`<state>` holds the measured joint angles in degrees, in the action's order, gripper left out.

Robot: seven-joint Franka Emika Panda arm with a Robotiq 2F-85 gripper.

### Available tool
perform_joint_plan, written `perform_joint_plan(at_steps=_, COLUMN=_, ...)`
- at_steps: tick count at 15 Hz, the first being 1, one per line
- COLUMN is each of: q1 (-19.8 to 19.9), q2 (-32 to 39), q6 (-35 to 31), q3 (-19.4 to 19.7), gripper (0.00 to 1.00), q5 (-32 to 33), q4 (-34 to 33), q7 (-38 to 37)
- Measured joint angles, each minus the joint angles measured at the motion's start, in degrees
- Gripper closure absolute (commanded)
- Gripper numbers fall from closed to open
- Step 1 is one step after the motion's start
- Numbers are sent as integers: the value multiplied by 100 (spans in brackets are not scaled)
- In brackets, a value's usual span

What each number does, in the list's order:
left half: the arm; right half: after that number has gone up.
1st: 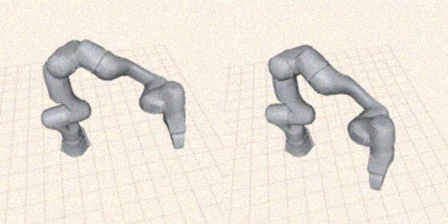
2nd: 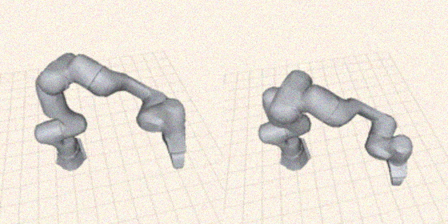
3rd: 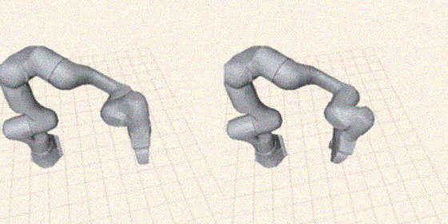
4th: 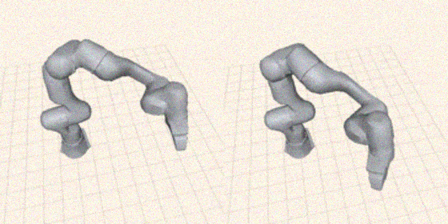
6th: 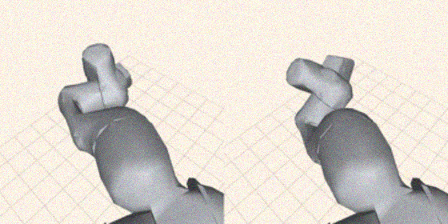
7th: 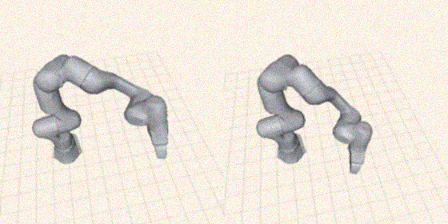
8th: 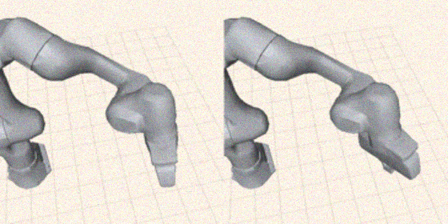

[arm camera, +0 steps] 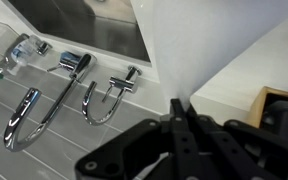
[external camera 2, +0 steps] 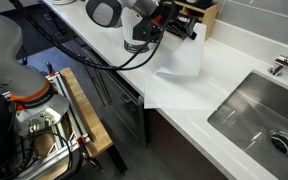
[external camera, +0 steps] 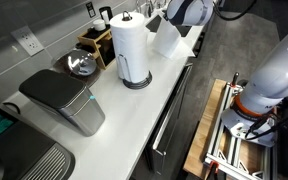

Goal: Pluck a paper towel from the roll

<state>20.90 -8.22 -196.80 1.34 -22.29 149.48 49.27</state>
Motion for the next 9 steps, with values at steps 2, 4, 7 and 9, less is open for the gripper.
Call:
perform_joint_plan(at_steps=2, q1=168, q2=252, q6=0, q3=-82, gripper=94, q5=-213, q4=-103, q7=75)
perform_joint_plan(at_steps=4, q1=238, q2=477, q6=0, q3=-148, gripper=93, q5=-425, q4=-149, q7=150)
perform_joint_plan(at_steps=7, q1=239, q2=771, q6=0, q3=-195, gripper=64, q5=-658, q4=-192, q7=227)
perform_joint_plan(at_steps=9, q1=232, q2=935, q6=-6, q3=-202, gripper=58, q5=-835, q4=-233, q7=367)
